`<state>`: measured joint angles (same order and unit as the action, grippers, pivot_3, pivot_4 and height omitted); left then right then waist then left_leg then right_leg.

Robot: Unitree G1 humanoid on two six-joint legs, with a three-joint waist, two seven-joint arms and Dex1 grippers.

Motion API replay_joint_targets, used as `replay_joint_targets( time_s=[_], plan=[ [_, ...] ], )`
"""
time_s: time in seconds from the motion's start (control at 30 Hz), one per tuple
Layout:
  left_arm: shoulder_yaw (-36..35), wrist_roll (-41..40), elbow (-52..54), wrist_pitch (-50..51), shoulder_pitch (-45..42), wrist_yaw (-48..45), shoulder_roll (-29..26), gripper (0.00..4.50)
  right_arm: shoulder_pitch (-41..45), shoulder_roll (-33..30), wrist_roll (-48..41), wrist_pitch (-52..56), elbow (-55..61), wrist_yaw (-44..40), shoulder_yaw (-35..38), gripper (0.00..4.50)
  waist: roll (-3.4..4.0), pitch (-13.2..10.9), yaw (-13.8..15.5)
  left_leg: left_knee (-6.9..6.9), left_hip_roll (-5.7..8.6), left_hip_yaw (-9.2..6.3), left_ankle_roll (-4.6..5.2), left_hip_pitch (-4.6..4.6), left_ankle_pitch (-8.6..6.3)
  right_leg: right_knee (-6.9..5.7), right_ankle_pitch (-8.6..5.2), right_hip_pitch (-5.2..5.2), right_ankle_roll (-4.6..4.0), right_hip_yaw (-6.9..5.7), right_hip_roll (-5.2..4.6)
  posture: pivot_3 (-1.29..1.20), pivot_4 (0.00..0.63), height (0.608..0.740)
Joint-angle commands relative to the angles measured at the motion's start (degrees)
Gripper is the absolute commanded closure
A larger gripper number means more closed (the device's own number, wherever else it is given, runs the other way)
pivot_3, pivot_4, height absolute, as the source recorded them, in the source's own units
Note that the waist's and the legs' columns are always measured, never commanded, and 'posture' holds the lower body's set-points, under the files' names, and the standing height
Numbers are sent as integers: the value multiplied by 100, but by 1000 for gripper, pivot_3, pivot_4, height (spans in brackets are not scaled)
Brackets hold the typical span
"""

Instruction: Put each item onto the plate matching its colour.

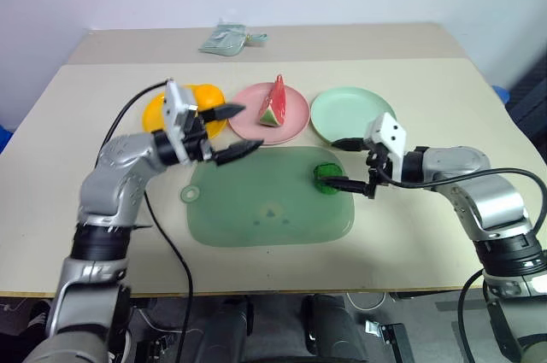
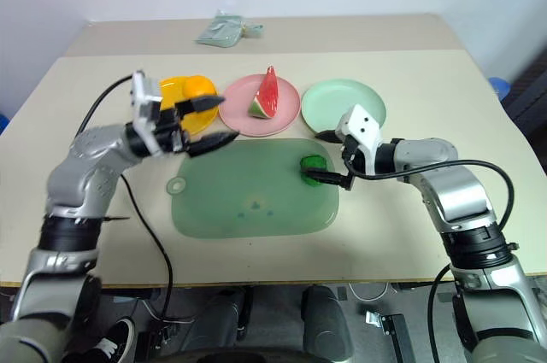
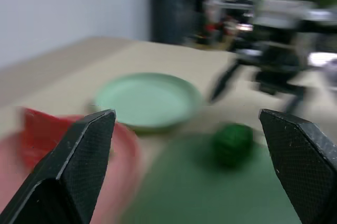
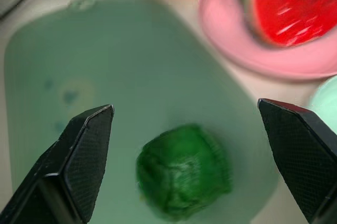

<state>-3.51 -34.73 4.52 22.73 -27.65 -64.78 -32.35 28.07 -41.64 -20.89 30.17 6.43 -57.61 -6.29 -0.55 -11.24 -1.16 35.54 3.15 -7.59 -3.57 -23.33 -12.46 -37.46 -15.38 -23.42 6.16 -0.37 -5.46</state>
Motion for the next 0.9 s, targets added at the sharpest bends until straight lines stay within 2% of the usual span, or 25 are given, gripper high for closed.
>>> replay_joint_targets(
  time_s=[0.03,0.3,0.4,0.47,0.5,0.67,0.7,0.8,0.9],
  plan=[
    [-219,-359,492,89,282,-431,-318,41,-40,-38,203,-224,77,-51,-85,0,0,0,30,1,0,0,0,0,0,0,0,1,0,0,0,0,150,740],
    [-277,-349,753,-72,693,-564,-532,41,-71,-57,924,-860,-527,-58,-385,0,0,0,36,5,1,0,6,-1,-4,11,0,7,0,0,-1,0,150,740],
    [-241,-236,767,-188,717,-495,-490,0,-5,21,1012,-830,-671,32,-358,863,0,0,34,5,0,0,6,0,-4,11,0,7,0,0,0,0,150,740],
    [-221,-252,798,-194,730,-452,-465,0,17,59,1019,-891,-670,38,-331,1806,0,0,34,5,0,0,7,0,-4,11,0,7,0,0,0,0,150,740],
    [-212,-266,817,-184,736,-443,-462,0,24,84,1011,-946,-653,35,-311,1998,0,0,34,5,0,-1,7,0,-4,11,0,7,0,0,0,0,150,740],
    [-226,-264,788,-168,725,-387,-472,0,315,460,594,-667,-657,239,122,2028,0,0,18,5,-1,0,7,0,-4,10,0,6,0,0,0,0,150,740],
    [-227,-181,718,-250,698,-327,-448,0,472,589,604,-819,-819,459,292,2028,0,0,22,5,-1,-1,7,0,-4,10,0,6,0,0,0,0,150,740],
    [-148,100,484,-555,548,-137,-286,0,1352,969,1069,-1375,-2107,1931,794,2028,3,-1,15,9,1,2,6,0,-4,10,2,7,-2,0,0,0,150,740],
    [-88,276,398,-512,464,220,-148,0,1633,1006,1414,-1587,-2815,2414,779,2028,-7,4,66,8,2,2,5,0,-3,9,6,6,-2,2,1,0,150,740]
  ],
)
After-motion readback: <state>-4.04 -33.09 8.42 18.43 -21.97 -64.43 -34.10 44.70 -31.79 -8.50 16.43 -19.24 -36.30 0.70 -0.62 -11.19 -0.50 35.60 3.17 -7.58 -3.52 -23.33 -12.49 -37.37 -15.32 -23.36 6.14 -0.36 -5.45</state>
